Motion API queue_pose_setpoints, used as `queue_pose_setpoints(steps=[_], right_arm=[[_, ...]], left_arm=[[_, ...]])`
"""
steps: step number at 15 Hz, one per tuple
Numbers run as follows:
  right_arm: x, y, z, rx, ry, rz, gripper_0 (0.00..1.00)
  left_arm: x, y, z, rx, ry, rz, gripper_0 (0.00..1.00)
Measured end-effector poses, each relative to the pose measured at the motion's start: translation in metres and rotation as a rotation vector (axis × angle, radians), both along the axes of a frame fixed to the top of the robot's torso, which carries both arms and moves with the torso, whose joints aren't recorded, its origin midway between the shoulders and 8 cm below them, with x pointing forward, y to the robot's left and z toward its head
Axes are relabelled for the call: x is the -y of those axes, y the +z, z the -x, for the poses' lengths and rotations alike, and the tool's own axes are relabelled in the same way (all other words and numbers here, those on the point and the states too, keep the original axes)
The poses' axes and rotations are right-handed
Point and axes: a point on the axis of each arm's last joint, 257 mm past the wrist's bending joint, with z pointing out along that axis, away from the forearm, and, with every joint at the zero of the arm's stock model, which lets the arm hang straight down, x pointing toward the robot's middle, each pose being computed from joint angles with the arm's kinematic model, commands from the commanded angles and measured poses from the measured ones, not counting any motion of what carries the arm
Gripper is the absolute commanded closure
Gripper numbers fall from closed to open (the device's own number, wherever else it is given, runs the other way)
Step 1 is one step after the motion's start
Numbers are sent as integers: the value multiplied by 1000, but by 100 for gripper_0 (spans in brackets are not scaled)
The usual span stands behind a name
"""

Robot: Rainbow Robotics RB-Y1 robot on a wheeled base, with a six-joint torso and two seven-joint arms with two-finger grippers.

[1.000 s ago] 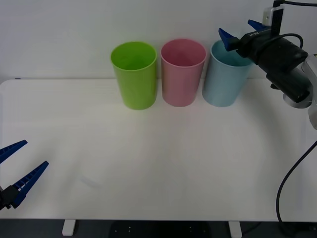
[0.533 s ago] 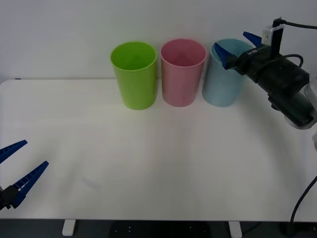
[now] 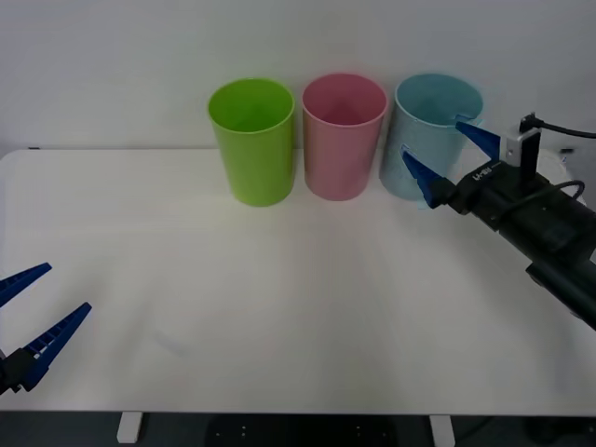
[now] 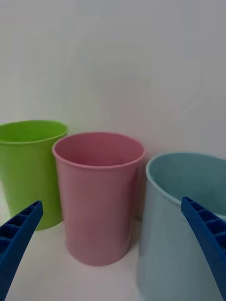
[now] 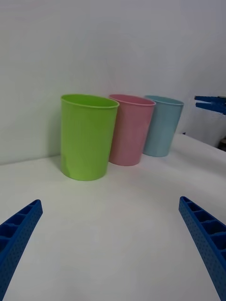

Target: Grasp the object on the table and drop it into the matching bin: aluminum can to the light blue bin, PET bottle to the pink bin.

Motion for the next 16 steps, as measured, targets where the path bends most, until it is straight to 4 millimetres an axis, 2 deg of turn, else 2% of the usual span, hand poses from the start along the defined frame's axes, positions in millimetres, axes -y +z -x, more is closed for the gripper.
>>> queue_pose_setpoints(steps=[8,16], right_arm=[[8,-51,84,29,172,185,0],[10,-71,147,1,262,268,0]], left_arm=[[0,0,0,0,0,0,0],[0,0,0,0,0,0,0]])
